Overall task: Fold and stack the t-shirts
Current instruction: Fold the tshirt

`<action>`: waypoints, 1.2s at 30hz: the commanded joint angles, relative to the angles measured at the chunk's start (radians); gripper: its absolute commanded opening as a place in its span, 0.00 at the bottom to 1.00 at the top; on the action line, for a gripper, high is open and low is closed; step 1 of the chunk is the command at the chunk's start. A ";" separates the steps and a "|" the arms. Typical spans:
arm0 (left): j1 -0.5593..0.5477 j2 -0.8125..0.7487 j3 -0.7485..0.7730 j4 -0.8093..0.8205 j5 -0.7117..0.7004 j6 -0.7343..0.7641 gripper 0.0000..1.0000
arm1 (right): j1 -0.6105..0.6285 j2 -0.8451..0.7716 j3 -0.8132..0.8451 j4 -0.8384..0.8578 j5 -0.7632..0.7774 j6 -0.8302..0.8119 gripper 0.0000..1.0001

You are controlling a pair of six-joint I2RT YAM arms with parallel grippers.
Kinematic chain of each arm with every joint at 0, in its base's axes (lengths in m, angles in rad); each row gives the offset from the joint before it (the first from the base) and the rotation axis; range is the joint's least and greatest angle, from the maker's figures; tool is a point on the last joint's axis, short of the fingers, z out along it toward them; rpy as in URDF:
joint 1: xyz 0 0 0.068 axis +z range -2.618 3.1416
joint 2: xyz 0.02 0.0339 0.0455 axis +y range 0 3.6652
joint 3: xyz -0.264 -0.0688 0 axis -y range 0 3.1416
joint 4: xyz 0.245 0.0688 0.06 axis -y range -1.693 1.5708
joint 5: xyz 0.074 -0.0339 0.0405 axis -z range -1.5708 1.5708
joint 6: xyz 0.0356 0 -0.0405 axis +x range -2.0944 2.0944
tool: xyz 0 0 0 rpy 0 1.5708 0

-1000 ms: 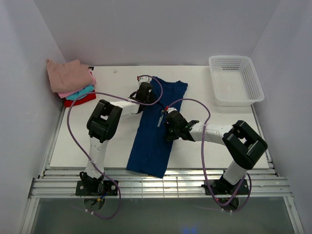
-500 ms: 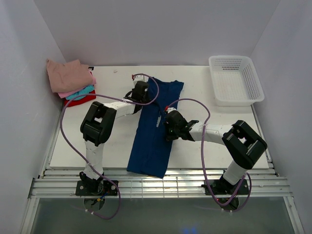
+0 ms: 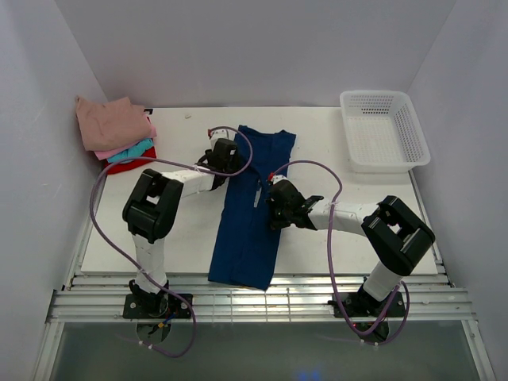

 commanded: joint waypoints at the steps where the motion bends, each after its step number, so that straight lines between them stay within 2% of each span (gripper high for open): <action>1: 0.007 -0.139 -0.012 -0.005 0.003 -0.026 0.70 | 0.015 0.029 -0.003 -0.096 -0.011 0.002 0.08; 6: 0.007 -0.243 -0.066 0.062 -0.004 -0.031 0.65 | 0.017 -0.017 0.000 -0.097 0.044 0.002 0.08; 10: 0.008 -0.176 0.067 0.055 0.047 0.003 0.34 | -0.006 -0.034 0.130 -0.138 0.133 -0.038 0.08; 11: 0.011 -0.152 0.102 0.038 0.062 0.006 0.16 | -0.020 -0.032 0.154 -0.137 0.132 -0.045 0.08; 14: 0.017 -0.017 0.263 0.015 0.145 0.011 0.00 | -0.116 0.003 0.264 -0.134 0.120 -0.082 0.08; 19: 0.028 0.131 0.435 -0.033 0.243 0.029 0.00 | -0.236 0.147 0.482 -0.128 0.054 -0.156 0.08; 23: 0.037 0.220 0.530 -0.090 0.257 0.040 0.00 | -0.307 0.284 0.635 -0.120 -0.026 -0.210 0.08; 27: 0.049 0.240 0.523 -0.085 0.254 0.037 0.00 | -0.350 0.422 0.750 -0.113 -0.092 -0.245 0.08; 31: 0.063 0.238 0.494 -0.070 0.262 0.038 0.00 | -0.376 0.494 0.801 -0.071 -0.187 -0.250 0.08; 36: 0.074 0.252 0.492 -0.076 0.270 0.040 0.00 | -0.405 0.545 0.829 -0.063 -0.183 -0.228 0.08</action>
